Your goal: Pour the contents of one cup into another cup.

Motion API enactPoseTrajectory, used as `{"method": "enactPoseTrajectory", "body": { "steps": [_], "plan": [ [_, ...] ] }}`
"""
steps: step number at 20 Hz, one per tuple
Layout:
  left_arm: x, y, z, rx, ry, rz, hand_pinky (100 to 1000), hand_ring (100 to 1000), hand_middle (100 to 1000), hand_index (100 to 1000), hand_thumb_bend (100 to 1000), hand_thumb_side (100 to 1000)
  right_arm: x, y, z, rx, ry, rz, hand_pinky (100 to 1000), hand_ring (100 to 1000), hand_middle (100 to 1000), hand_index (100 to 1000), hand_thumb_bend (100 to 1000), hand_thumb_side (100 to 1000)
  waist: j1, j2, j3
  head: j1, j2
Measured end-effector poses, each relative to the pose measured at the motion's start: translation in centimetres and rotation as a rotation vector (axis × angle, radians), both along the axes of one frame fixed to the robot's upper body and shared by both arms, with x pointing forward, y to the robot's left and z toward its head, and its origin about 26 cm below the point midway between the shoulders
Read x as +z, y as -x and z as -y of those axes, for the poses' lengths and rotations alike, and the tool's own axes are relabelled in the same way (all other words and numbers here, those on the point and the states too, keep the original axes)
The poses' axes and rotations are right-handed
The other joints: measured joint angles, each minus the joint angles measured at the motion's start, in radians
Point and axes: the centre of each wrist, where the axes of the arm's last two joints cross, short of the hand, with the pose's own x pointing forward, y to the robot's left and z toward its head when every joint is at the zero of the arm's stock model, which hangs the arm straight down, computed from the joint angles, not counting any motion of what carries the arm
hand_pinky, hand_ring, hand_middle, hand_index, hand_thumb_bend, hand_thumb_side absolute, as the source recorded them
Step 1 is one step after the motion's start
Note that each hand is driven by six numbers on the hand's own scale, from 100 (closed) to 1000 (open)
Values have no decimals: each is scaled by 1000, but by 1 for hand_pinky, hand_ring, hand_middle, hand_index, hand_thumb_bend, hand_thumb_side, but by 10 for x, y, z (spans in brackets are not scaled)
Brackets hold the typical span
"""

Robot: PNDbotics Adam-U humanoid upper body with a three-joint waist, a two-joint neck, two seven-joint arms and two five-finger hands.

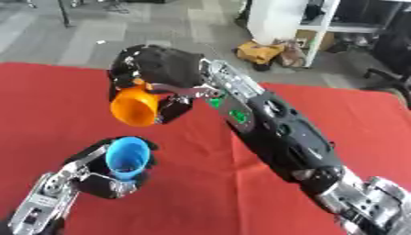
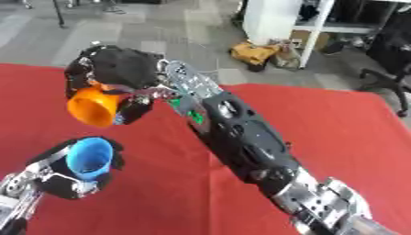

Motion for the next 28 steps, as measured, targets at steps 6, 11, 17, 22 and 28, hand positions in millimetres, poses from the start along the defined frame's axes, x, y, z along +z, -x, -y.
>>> {"method": "enactPoseTrajectory", "body": {
  "steps": [6,11,17,22,28],
  "plan": [
    [0,0,0,0,0,0,651,668,437,790,100,100,1,1,-1,3,6,26,723,604,521,637,283,100,0,0,0,0,0],
    [0,0,0,0,0,0,652,668,438,790,100,100,2,2,-1,1,12,48,726,607,525,638,285,100,0,0,0,0,0],
    [0,0,0,0,0,0,652,669,437,791,100,100,2,2,-1,2,16,63,727,608,527,638,285,100,0,0,0,0,0],
    [0,0,0,0,0,0,653,670,436,791,100,100,2,2,-1,3,13,68,727,608,527,638,285,100,0,0,0,0,0],
    [-2,0,-1,4,-4,-3,656,679,442,793,100,100,2,2,0,1,8,67,721,602,515,637,286,100,0,0,-1,1,0]
  ]
}}
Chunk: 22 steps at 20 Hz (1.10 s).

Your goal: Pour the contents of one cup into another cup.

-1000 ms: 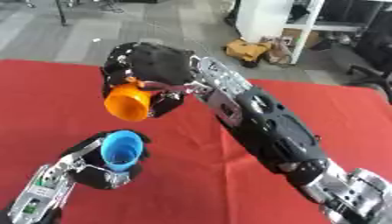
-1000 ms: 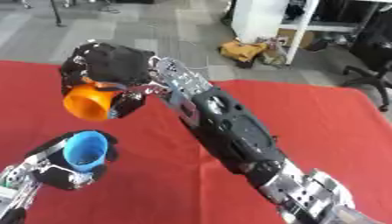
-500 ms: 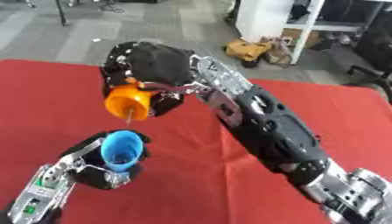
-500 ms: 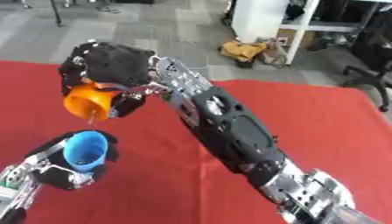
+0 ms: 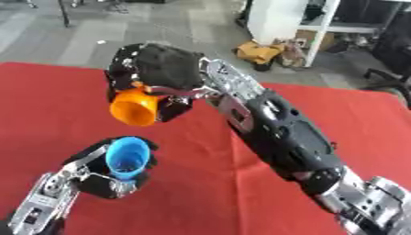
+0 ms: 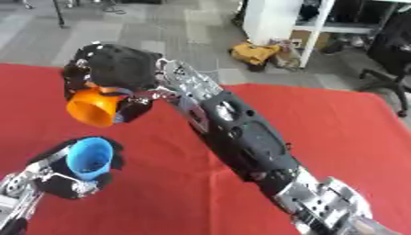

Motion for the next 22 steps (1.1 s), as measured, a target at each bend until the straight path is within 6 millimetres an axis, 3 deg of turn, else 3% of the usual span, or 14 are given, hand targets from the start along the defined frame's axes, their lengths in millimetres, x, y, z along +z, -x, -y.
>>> {"method": "enactPoseTrajectory", "body": {
  "steps": [7,8,10,11,12,14,22],
  "plan": [
    [-21,-3,-14,117,-12,10,679,725,480,804,100,100,0,-1,2,-5,-12,-21,718,599,510,637,287,100,0,1,-5,0,0],
    [-25,-4,-16,145,-11,14,706,760,515,819,152,100,0,-1,3,-5,-15,-25,717,598,507,637,287,100,1,2,-5,0,0],
    [-34,-4,-22,206,-4,23,772,831,595,861,383,152,-2,0,3,-6,-21,-37,714,594,498,636,287,100,1,3,-6,0,0],
    [-39,-4,-25,234,3,29,772,831,595,861,383,152,-3,0,4,-6,-26,-45,714,594,498,636,287,100,1,3,-7,0,0],
    [-41,-4,-25,254,10,39,820,878,653,884,491,229,-2,0,5,-4,-33,-52,706,585,483,634,287,100,1,3,-7,0,0],
    [-43,-4,-26,282,29,66,866,914,700,903,544,276,-4,0,7,-8,-49,-82,700,579,473,633,287,100,1,3,-10,0,0],
    [-38,-5,-25,296,84,165,949,965,777,924,565,287,-10,-1,21,-29,-157,-258,665,544,420,625,290,100,1,3,-17,3,0]
  ]
}}
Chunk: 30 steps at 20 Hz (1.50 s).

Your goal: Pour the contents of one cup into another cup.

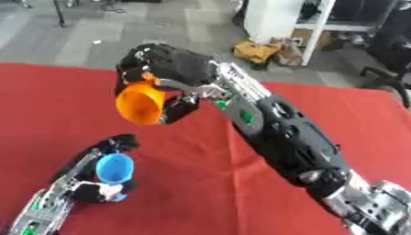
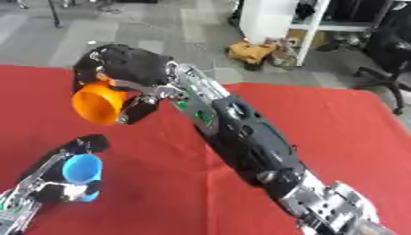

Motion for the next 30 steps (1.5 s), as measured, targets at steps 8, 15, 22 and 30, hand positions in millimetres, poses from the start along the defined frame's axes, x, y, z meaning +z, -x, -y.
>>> {"method": "enactPoseTrajectory", "body": {
  "steps": [8,15,22,30],
  "plan": [
    [8,1,5,-1,7,129,947,959,778,920,567,266,-55,-27,32,-136,-146,-501,631,519,371,623,290,100,0,-1,-7,7,-4],
    [8,1,6,2,-3,156,936,953,769,916,543,272,-105,-39,47,-153,-161,-815,858,825,710,908,625,118,4,0,-3,7,-7],
    [8,1,6,8,-2,149,928,949,763,912,511,282,-109,-40,55,-101,-178,-875,856,815,736,940,633,171,2,0,-2,8,-7],
    [9,2,0,53,18,106,903,937,744,898,434,285,-15,-23,79,19,-320,-692,818,760,672,912,556,196,-10,-7,-18,27,-7]
  ]
}}
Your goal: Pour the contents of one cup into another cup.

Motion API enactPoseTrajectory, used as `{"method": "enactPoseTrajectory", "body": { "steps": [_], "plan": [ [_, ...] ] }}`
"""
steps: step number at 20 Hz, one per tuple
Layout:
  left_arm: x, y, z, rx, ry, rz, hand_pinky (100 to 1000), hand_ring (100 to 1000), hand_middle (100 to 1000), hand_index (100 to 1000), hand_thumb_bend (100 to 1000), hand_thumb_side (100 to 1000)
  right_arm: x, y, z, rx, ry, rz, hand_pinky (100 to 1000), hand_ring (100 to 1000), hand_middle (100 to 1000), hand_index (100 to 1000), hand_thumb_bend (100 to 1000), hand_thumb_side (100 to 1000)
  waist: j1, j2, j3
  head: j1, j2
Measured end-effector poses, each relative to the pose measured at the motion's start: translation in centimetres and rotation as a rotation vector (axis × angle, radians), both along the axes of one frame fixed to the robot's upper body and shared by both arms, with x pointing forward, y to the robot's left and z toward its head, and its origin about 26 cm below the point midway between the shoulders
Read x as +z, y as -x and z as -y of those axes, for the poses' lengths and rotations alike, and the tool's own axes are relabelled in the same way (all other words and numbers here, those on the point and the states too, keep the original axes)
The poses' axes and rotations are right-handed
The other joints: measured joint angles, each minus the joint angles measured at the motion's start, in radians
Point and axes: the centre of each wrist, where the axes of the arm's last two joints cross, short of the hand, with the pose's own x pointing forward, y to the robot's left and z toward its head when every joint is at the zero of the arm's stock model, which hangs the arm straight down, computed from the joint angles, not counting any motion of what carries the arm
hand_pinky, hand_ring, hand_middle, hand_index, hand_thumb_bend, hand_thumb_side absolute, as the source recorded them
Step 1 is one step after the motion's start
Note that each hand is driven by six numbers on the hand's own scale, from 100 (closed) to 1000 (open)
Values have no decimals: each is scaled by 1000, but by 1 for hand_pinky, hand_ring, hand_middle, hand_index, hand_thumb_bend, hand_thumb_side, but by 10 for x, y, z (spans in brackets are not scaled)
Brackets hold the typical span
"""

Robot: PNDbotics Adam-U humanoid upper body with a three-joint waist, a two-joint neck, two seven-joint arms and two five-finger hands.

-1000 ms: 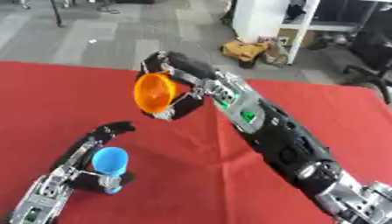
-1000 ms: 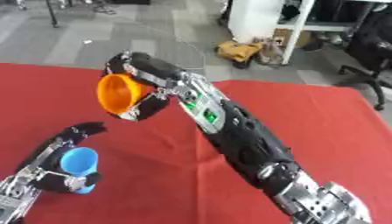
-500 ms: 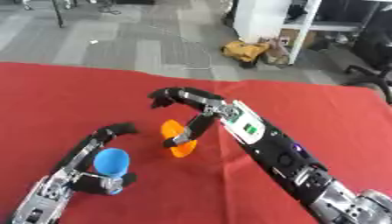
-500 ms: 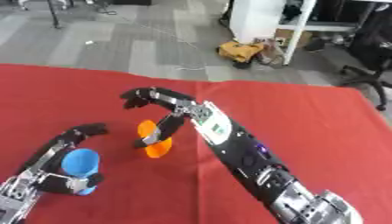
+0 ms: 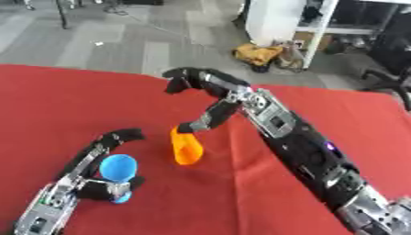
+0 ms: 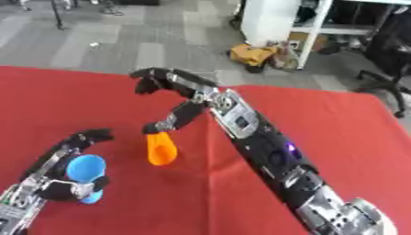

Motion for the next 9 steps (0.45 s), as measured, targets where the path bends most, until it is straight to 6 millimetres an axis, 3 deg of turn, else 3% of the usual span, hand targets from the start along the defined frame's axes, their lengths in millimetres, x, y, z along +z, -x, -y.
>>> {"method": "enactPoseTrajectory", "body": {
  "steps": [4,9],
  "plan": [
    [6,0,-12,40,21,-16,887,924,727,886,382,273,43,30,32,-30,-118,90,796,738,646,895,535,176,-2,-3,-5,15,0],
    [25,5,-29,93,72,-41,850,890,689,862,319,317,49,62,80,-195,-288,116,755,704,607,867,528,149,8,-1,-10,36,-2]
  ]
}}
